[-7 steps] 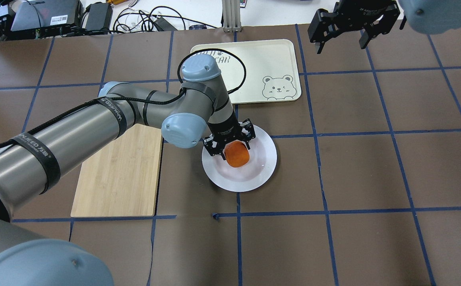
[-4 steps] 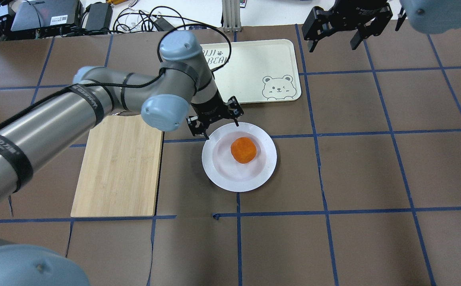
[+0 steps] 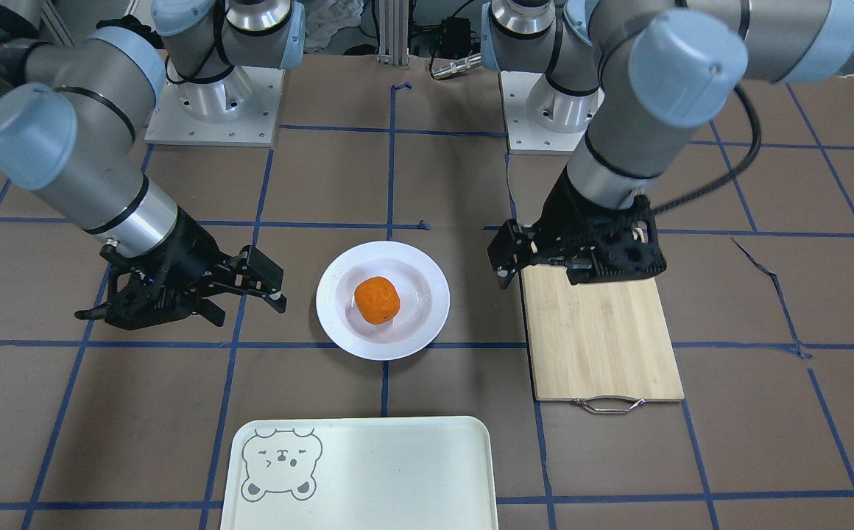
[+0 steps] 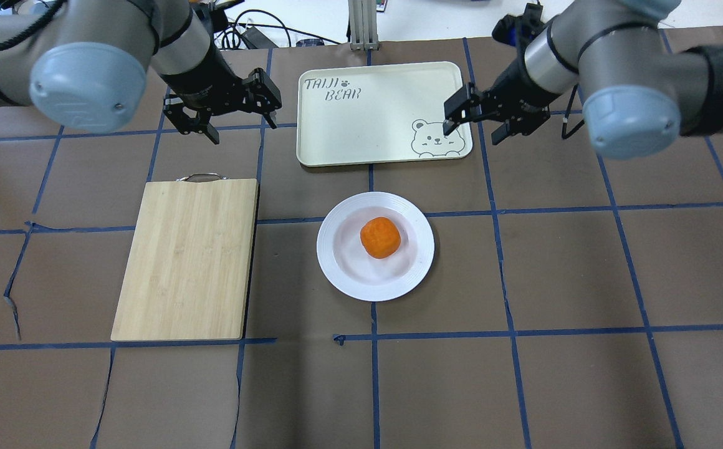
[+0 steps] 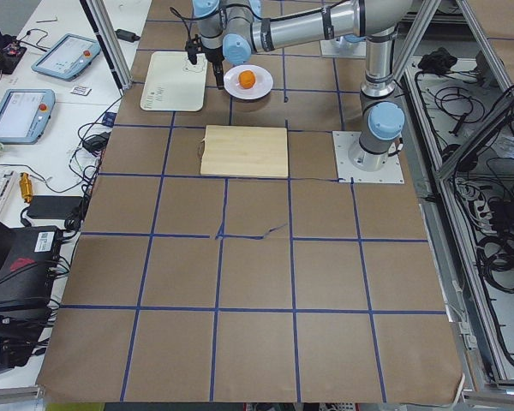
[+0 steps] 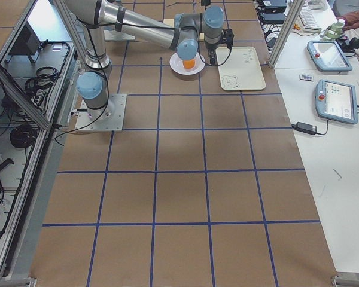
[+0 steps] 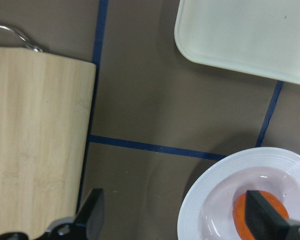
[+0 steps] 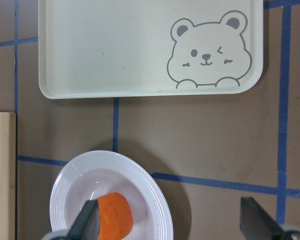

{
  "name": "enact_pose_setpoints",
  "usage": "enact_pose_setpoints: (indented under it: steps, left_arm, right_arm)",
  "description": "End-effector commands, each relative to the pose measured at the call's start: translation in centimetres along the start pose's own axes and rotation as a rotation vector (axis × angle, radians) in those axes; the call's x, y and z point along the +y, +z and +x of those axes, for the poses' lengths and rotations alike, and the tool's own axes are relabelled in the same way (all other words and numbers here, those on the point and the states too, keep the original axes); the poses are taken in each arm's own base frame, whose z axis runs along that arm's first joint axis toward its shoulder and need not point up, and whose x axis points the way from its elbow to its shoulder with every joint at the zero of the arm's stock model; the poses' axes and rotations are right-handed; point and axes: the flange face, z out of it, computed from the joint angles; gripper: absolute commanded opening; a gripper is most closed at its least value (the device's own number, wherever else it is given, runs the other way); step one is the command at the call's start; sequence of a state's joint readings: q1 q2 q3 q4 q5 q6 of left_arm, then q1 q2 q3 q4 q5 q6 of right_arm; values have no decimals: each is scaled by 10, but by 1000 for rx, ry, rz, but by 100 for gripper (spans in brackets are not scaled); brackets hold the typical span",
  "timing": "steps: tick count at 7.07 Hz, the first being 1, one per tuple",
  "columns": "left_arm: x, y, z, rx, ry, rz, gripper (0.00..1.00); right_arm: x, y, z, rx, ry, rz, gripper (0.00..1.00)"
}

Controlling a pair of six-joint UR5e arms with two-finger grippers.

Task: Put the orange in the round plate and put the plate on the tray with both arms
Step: 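Open the left gripper and raise it away while the right gripper descends, then grasp the white plate rim nearest the right gripper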

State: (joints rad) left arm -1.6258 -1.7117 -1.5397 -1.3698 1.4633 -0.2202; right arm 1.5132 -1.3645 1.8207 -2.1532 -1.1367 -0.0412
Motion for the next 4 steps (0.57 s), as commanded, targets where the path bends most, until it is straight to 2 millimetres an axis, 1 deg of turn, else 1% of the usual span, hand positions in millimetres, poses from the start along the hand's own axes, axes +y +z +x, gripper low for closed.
enact_pose_setpoints:
  steps: [1,2,3,4]
  left_arm:
    - [39,-61,15,-15,39,109,100]
    - [42,-62,13,-69,40,119,100]
    - [51,-56,11,-109,54,43,100]
    - [58,-57,8,-147,66,-30,100]
  right_arm:
    - [49,59,15,-76,4,21,100]
    - [61,76,20,-115,22,0,100]
    - [72,87,23,-122,18,3,100]
    - [79,101,29,-122,38,-17,99]
